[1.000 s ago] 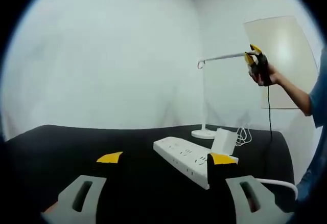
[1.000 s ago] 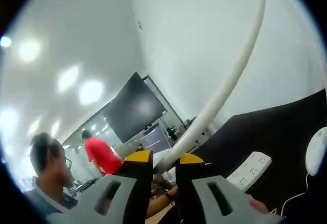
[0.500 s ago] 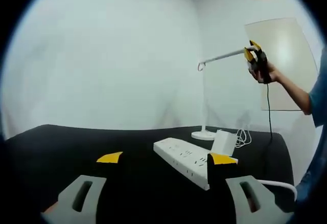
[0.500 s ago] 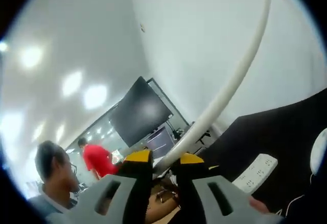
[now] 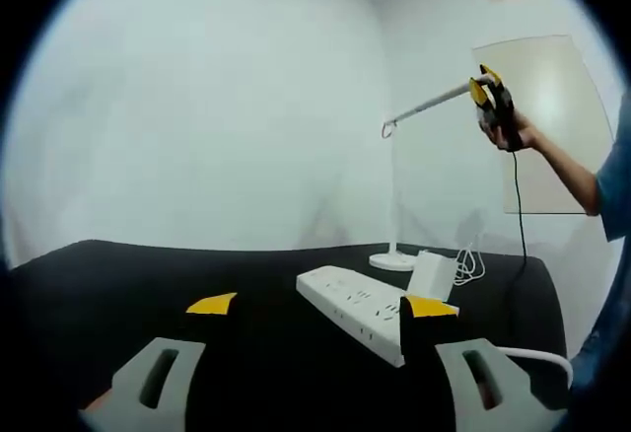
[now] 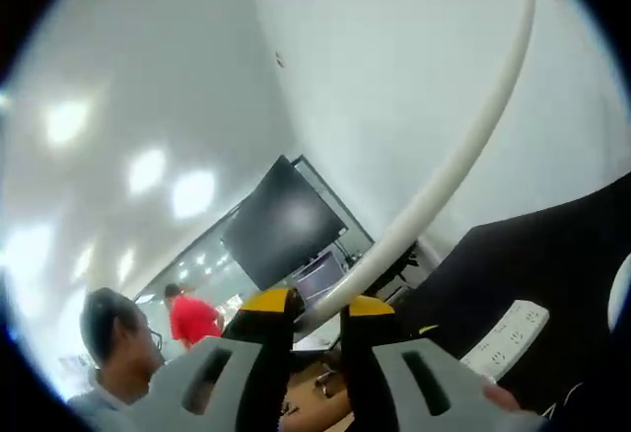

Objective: Insert the desk lamp plug into the socket, turn on the power strip switch, turn on the lamp switch, then turn off the lamp switch, turn off the power strip switch, and remove the plug from the socket.

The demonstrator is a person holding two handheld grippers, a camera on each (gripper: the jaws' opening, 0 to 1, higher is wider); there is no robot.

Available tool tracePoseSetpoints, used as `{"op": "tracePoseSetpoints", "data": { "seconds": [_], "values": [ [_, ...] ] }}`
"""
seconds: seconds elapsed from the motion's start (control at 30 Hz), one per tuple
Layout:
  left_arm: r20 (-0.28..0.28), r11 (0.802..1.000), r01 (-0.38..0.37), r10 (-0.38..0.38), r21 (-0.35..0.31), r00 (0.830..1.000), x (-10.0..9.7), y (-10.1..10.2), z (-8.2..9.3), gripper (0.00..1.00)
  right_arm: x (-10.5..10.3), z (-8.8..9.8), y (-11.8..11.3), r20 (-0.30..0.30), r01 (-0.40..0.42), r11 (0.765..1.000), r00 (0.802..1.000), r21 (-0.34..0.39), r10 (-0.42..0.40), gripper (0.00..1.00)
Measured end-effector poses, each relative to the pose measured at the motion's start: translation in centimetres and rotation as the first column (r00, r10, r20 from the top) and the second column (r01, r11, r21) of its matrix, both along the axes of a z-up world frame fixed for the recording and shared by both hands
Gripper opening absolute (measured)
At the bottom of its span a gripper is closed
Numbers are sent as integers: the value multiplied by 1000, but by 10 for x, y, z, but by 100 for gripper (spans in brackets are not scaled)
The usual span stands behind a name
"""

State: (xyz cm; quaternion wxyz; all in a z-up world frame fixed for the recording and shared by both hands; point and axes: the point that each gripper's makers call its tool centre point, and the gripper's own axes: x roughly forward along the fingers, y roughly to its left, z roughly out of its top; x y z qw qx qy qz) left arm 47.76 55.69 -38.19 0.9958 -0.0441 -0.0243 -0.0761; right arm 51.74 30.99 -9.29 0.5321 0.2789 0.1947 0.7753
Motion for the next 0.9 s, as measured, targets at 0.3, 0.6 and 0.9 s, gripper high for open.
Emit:
{"op": "tracePoseSetpoints", "data": {
  "seconds": [0.3,0.6,0.9],
  "values": [
    [-4,1000,4,-4,4,1000,0,-1,-1,62,-14,4,4,-23,-5,1000,1000,-5,5,20],
    [-11,1000,6,-6,8,1000,0,-4,-1,62,-29,13,9,-38,-11,1000,999,-1,11,21],
    [-15,1000,1,-1,11,1000,10,12,0,62,-28,20,9,-57,-24,1000,998,-14,23,21]
  ]
}}
